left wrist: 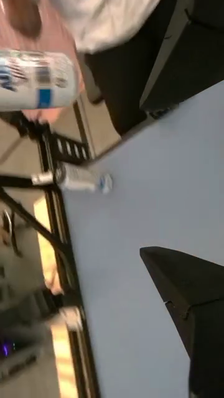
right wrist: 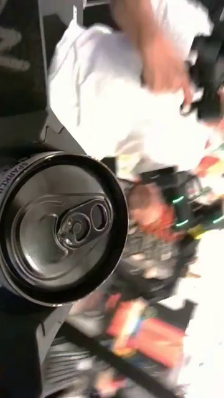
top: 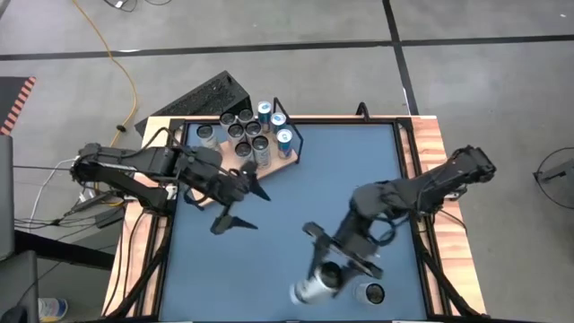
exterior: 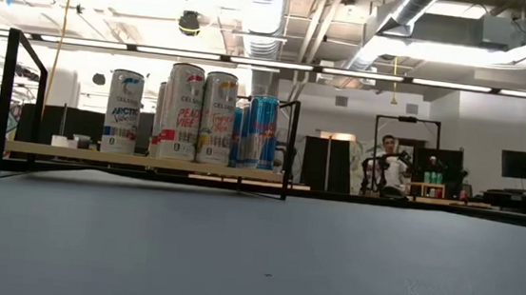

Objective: Place canned beverage on shelf
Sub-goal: Put the left white and blue soda can on the shelf aligned with the other white and blue soda can

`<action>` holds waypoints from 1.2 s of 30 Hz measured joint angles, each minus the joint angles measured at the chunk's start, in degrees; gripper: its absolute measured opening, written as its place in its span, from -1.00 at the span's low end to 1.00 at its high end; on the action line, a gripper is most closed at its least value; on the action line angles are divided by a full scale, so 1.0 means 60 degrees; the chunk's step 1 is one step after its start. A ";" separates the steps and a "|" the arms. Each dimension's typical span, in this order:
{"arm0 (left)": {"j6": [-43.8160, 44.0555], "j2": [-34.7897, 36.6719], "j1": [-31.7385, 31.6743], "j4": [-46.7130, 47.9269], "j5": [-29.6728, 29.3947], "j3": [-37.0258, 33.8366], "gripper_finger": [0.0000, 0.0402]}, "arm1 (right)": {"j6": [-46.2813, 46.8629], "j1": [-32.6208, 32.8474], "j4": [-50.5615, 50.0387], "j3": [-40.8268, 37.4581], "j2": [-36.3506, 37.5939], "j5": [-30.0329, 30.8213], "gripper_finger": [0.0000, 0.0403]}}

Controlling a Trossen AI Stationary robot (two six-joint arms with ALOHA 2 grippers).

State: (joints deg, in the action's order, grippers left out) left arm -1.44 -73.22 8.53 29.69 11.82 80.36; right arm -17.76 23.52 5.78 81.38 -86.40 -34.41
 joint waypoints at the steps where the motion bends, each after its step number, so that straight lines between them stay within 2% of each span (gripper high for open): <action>1: -0.0004 -0.0126 -0.0003 -0.0226 0.0273 0.0000 0.79 | -0.0248 0.0169 0.0130 0.0000 0.0069 0.0003 0.13; 4: -0.0006 -0.0682 -0.0010 -0.1522 0.1374 0.0000 0.79 | -0.1006 0.0605 0.0157 -0.0007 0.0198 -0.0046 0.14; 10: 0.0449 -0.2373 -0.0037 -0.4411 0.4648 -0.0002 0.79 | -0.2216 0.1217 0.0914 -0.0011 0.0228 0.0007 0.14; 16: 0.1946 -0.3979 -0.0289 -0.6746 0.6170 -0.0006 0.79 | -0.2389 0.1529 0.1398 -0.0007 0.0228 0.0008 0.15; 20: 0.3577 -0.4933 -0.0298 -0.9146 0.7270 -0.0007 0.79 | -0.2129 0.1522 0.1343 -0.0007 0.0232 0.0010 0.15; 24: 0.5355 -0.5788 -0.0288 -1.1388 0.7994 -0.0004 0.79 | -0.1819 0.1510 0.1186 -0.0009 0.0232 0.0010 0.15; 31: 0.8082 -0.6618 -0.0045 -1.5700 0.8325 0.0000 0.79 | -0.1972 0.1768 0.0915 -0.0008 0.0232 -0.0035 0.15; 33: 0.8509 -0.6740 -0.0002 -1.6409 0.8318 0.0000 0.79 | -0.2197 0.1809 0.0796 -0.0007 0.0232 -0.0037 0.15; 36: 0.8689 -0.6741 0.0093 -1.6369 0.8309 0.0000 0.79 | -0.2546 0.1721 0.0522 -0.0007 0.0232 -0.0037 0.15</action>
State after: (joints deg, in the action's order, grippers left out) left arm 50.70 -113.67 9.09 -68.53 61.67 80.36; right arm -33.04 33.85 8.92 81.34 -85.01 -34.63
